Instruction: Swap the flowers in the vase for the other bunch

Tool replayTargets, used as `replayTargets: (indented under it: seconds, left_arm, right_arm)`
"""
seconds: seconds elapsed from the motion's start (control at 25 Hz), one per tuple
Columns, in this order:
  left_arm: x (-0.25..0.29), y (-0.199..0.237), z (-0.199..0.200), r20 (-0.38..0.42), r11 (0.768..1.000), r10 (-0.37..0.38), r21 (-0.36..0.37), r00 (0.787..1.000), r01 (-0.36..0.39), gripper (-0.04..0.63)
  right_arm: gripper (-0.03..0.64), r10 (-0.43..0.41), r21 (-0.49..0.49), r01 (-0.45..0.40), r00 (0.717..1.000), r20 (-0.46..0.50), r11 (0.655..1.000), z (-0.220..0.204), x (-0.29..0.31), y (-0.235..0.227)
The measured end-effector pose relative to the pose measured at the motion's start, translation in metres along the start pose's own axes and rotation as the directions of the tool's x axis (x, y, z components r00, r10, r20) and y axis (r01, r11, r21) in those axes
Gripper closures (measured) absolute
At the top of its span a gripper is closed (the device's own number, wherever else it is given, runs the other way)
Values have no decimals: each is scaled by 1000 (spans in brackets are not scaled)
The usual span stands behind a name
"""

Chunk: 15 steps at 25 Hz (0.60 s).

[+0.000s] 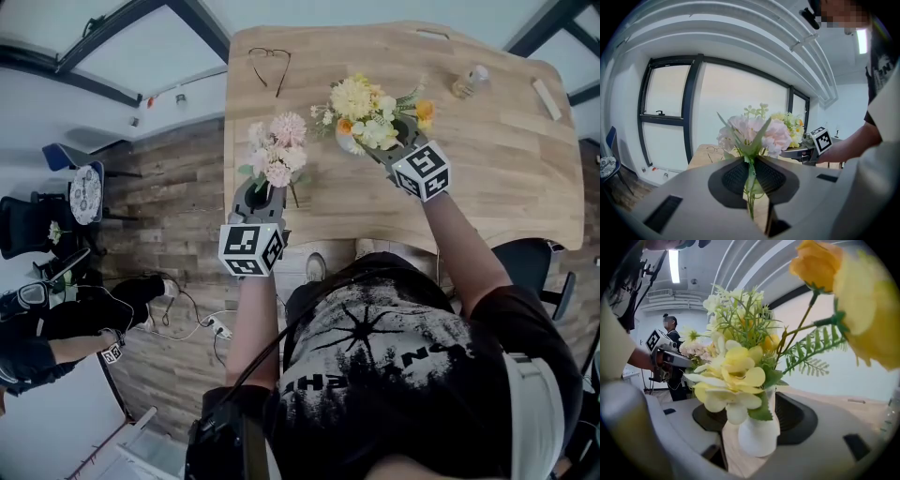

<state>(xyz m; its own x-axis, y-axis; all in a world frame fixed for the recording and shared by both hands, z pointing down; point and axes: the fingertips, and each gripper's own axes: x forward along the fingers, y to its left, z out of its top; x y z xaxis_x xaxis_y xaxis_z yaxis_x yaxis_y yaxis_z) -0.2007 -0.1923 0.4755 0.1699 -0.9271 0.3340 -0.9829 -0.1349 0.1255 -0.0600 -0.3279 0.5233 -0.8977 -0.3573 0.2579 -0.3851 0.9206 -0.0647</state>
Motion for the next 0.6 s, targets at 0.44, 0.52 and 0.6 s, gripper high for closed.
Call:
replayTargets:
  seconds: [0.44,0.52,0.6]
  left_arm:
    - [-6,-4,-2,14,999,-52,4,999,52,543]
    - [-9,-5,-1,21,998,-68,6,997,68,543]
    - [-13,-6,-1,30,996,-86,9,996,86,543]
  right_arm:
    - [351,-60,25,60,998,12,998,-4,-21,10]
    - [351,-87,35,86,996,18,996,-3,-29,13]
    - [351,-118,45,117,993,20,992,-1,-36,15]
